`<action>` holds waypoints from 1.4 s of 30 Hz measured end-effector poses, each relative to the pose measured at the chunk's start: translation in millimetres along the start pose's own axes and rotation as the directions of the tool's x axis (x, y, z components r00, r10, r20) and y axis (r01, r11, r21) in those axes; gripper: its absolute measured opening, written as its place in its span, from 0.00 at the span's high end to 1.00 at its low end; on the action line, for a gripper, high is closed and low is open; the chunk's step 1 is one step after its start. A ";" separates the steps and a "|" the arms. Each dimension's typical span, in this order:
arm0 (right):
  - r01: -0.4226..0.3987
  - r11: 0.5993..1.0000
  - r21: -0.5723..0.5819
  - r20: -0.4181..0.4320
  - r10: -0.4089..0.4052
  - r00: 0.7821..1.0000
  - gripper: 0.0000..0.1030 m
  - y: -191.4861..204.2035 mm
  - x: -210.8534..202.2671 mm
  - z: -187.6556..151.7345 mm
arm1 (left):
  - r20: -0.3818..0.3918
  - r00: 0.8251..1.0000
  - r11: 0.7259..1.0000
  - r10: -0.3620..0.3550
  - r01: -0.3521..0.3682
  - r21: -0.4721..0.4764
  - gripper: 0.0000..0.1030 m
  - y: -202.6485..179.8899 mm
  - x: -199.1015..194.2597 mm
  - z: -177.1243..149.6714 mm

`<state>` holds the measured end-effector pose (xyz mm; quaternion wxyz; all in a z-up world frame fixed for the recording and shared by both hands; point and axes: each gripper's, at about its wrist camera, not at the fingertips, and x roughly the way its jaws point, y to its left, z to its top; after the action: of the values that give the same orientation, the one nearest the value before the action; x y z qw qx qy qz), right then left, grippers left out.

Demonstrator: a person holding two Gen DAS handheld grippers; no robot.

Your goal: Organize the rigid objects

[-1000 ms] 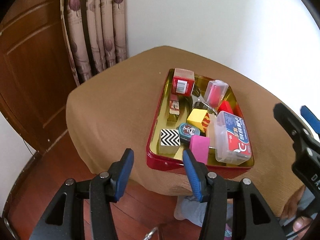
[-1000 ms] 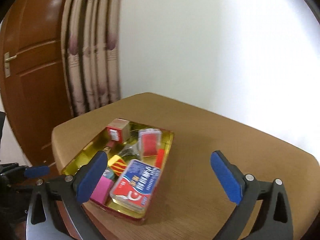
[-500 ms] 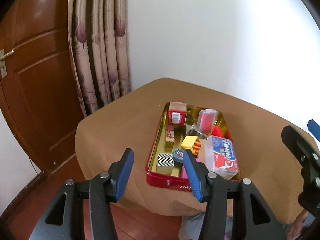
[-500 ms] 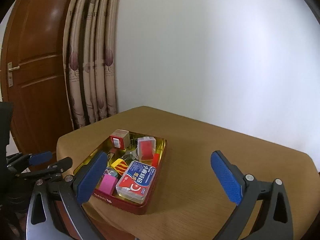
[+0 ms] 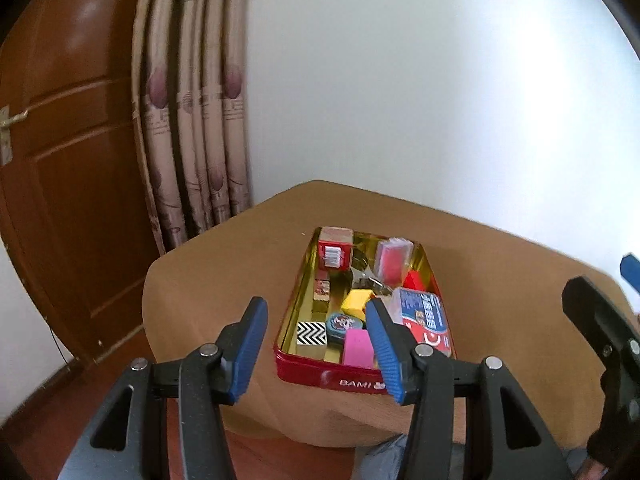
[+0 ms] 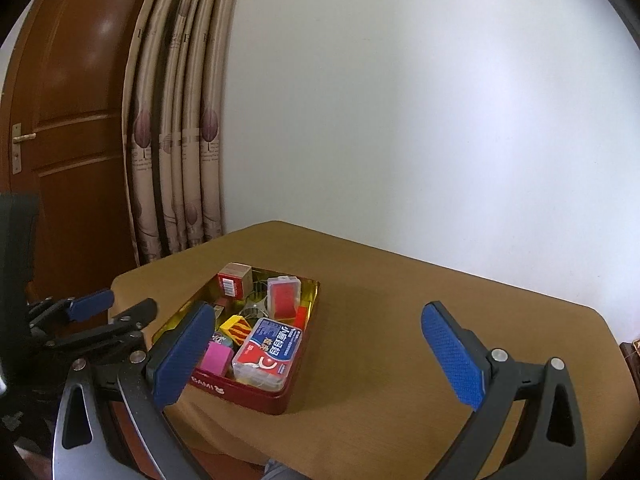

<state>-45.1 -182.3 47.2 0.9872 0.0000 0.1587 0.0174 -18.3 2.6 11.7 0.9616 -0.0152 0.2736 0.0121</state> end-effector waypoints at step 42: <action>0.027 1.000 0.006 -0.007 -0.027 1.000 0.01 -1.8 -7.0 -8.1 | -0.108 0.994 0.997 -0.006 0.013 0.070 0.49 -9.9 18.4 -2.5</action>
<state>-54.2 -184.3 41.6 0.9868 0.0010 0.1620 0.0038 -3.7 -7.1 0.1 0.9454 0.0167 0.3253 -0.0030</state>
